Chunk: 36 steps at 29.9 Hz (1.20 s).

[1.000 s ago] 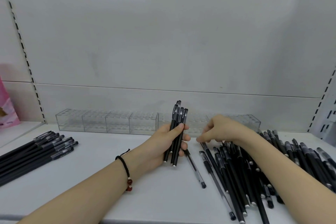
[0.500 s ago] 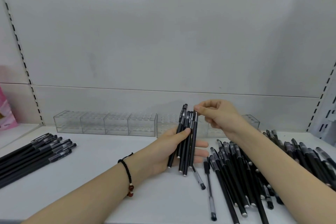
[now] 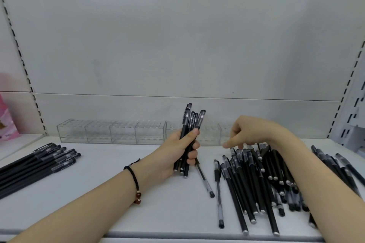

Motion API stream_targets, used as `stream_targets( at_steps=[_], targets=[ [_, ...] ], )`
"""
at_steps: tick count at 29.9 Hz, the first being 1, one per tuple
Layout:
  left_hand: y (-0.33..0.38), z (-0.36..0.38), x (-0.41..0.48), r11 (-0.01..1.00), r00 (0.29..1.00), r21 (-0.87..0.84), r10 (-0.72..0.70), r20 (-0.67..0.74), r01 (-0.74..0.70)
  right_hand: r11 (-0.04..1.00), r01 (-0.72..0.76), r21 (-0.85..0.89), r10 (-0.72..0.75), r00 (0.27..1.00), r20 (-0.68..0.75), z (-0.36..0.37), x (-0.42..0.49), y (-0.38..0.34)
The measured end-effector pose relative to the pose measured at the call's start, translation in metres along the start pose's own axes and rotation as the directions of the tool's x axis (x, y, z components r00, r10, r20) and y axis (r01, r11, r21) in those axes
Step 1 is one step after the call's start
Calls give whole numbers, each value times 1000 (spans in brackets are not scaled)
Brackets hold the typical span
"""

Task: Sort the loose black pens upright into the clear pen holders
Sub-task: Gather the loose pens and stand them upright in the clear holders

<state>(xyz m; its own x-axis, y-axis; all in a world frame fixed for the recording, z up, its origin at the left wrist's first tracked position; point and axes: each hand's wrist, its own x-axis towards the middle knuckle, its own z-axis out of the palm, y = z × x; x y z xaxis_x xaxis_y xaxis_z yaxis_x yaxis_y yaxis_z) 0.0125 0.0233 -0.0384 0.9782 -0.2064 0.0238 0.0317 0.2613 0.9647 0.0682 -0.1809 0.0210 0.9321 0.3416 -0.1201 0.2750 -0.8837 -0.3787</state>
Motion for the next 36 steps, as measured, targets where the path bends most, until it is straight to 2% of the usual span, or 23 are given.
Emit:
stream_targets(
  at_steps=[5, 9, 15, 20, 36],
  targets=[
    [4, 20, 8, 998, 999, -58, -10, -49, 8, 993, 12, -115, 3, 992, 128, -1, -5, -2],
    [7, 37, 20, 993, 994, -115, 19, -104, -31, 982, 16, -186, 15, 986, 165, 0, -5, -4],
    [-10, 36, 25, 997, 995, -52, 51, -90, -56, 986, 68, -150, -43, 985, 165, 1, 2, 0],
    [-5, 27, 21, 994, 996, -89, 56, -73, -62, 979, 152, -133, -104, 943, 316, -5, -8, 7],
    [0, 26, 22, 991, 988, -89, 83, -134, -95, 981, 148, -126, -118, 968, 219, 5, 1, 7]
  ],
)
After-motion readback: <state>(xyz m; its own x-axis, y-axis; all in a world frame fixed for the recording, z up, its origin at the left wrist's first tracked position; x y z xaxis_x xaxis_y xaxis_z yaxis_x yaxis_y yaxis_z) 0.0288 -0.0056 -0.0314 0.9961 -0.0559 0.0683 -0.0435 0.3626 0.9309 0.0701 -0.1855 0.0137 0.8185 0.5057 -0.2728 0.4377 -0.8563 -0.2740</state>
